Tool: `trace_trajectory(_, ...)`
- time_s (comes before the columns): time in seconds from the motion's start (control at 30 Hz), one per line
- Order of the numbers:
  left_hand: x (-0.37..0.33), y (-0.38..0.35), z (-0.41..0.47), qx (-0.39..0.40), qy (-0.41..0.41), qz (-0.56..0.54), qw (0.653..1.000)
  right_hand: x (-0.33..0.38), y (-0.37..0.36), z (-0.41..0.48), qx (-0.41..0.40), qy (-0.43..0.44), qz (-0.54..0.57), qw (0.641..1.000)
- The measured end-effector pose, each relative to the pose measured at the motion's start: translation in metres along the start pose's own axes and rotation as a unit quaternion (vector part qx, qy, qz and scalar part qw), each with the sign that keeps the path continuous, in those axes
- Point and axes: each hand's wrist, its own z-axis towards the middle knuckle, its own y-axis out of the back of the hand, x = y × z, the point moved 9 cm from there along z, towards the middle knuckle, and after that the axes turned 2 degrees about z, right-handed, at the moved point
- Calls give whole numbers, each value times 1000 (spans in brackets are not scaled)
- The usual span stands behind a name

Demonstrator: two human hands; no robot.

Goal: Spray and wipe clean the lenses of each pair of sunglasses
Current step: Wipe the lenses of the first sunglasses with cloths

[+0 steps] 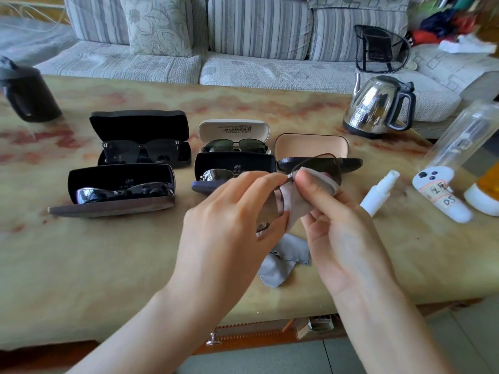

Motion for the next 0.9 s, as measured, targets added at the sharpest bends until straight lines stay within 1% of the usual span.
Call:
trace_trajectory(0.2, 0, 1, 1, -2, 1, -7, 1000, 7, 2, -1, -11, 28, 26, 999)
trace_trajectory(0.33, 1, 1, 3, -4, -1, 0, 1000, 7, 6, 2, -14, 13, 55, 998)
trace_trajectory(0.43, 1, 1, 2, -2, -2, 2, 1000, 14, 8, 5, -17, 19, 35, 999)
trace_trajectory(0.53, 0, 1, 1, -4, -9, 6, 1000, 27, 11, 7, -28, 56, 36, 997)
trace_trajectory(0.6, 0, 2, 0, -8, -10, 10, 1000, 25, 8, 6, -14, 47, 41, 998)
trace_trajectory(0.73, 2, 3, -1, -14, -8, 2, 1000, 16, 3, 1, 4, 46, -27, 999)
trace_trajectory(0.8, 3, 3, 0, -12, -10, 0, 1000, 15, -2, -3, 18, 45, -28, 998)
trace_trajectory(0.9, 2, 3, 0, -6, -8, -7, 1000, 19, 2, -2, 3, 55, -33, 998)
